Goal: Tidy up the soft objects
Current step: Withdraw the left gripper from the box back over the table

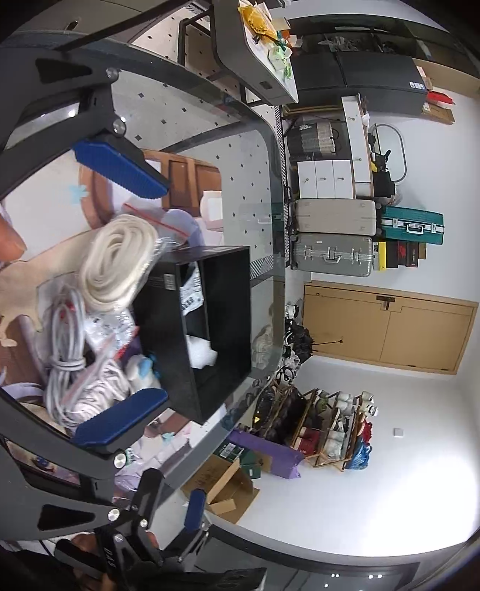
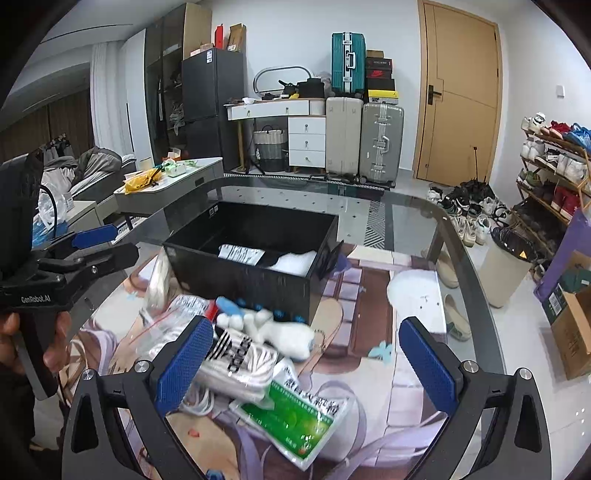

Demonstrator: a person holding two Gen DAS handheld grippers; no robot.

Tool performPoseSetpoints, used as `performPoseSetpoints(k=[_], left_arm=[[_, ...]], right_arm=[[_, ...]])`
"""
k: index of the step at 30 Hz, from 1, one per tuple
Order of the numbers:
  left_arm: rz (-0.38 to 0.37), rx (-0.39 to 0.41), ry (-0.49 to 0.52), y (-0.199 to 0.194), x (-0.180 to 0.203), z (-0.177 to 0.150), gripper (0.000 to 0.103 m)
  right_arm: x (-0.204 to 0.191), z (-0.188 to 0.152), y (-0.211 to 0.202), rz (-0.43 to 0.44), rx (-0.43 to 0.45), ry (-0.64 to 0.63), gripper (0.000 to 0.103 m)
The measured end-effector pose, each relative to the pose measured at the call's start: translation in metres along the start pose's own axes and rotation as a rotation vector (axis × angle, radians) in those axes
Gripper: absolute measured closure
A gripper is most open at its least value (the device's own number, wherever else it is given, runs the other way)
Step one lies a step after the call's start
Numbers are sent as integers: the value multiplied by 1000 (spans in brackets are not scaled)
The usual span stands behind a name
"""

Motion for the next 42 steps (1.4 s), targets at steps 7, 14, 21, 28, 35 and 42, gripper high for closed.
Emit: performPoseSetpoints(k=[7, 14, 21, 28, 35, 42], left_arm=[[3, -11, -11, -5, -2, -15, 0], [-3, -1, -29, -10, -7, -27, 0], [-14, -11, -28, -8, -8, -34, 0], [3, -62, -8, 0, -8, -37, 0], [-32, -74, 9, -1, -7, -44, 0], [-26, -66, 55, -2, 1, -47, 0]], right_arm=[[-5, -14, -4, 2, -29, -23, 1], [3, -27, 1, 24, -66, 16, 1], [1, -39, 15, 23, -124, 17, 1], [-3, -46, 30, 17, -178, -1, 1], [-2, -52, 39, 19, -212, -20, 1], [-3, -55, 42, -2, -241, -70, 1]])
Point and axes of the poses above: each gripper's, at about its wrist camera, not at the fingertips, and y roughly the way its jaws point, x to its right, z to its top, the point moved 1 cm from there along y, roughly the way its jaws point, and after that the axes turned 1 degree about z, right-handed, at the moved point
